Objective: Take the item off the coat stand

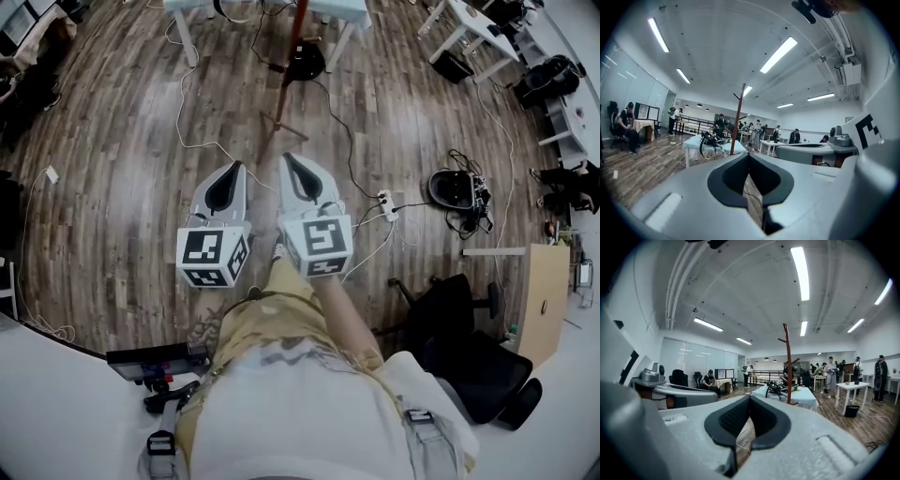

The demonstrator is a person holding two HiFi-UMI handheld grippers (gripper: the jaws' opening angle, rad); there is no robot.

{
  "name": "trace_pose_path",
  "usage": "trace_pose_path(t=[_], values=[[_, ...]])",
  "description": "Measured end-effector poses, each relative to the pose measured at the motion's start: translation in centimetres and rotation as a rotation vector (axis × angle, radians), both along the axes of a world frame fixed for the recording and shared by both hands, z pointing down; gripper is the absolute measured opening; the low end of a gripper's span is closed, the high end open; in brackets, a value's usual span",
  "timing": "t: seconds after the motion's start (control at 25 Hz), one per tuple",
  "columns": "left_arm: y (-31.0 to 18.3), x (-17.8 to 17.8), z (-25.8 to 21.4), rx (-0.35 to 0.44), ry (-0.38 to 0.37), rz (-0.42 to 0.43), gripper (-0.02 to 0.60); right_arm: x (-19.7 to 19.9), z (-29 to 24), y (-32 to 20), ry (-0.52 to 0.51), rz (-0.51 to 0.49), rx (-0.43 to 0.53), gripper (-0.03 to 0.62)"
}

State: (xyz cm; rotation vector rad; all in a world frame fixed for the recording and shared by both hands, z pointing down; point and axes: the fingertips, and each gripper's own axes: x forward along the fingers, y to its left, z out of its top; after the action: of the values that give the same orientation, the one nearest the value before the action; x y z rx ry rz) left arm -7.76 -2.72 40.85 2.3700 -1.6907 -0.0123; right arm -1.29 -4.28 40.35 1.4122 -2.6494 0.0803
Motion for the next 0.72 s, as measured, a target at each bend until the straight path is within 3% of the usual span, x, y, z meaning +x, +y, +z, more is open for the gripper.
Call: trace_pose_path(t=[0.28,0.72], values=[[-9.3,2.9,-2.4,0.038,-0.037,-0.013,-0.012,2.6,-1.1,-9.0,-0.012,-0.048,0.0,0.002],[-16.7,6.7,-0.7,-0.025,-0.049,0.01,-0.012,5.6,0.1,-16.1,-0.068,-0.064,-0.057,0.002]])
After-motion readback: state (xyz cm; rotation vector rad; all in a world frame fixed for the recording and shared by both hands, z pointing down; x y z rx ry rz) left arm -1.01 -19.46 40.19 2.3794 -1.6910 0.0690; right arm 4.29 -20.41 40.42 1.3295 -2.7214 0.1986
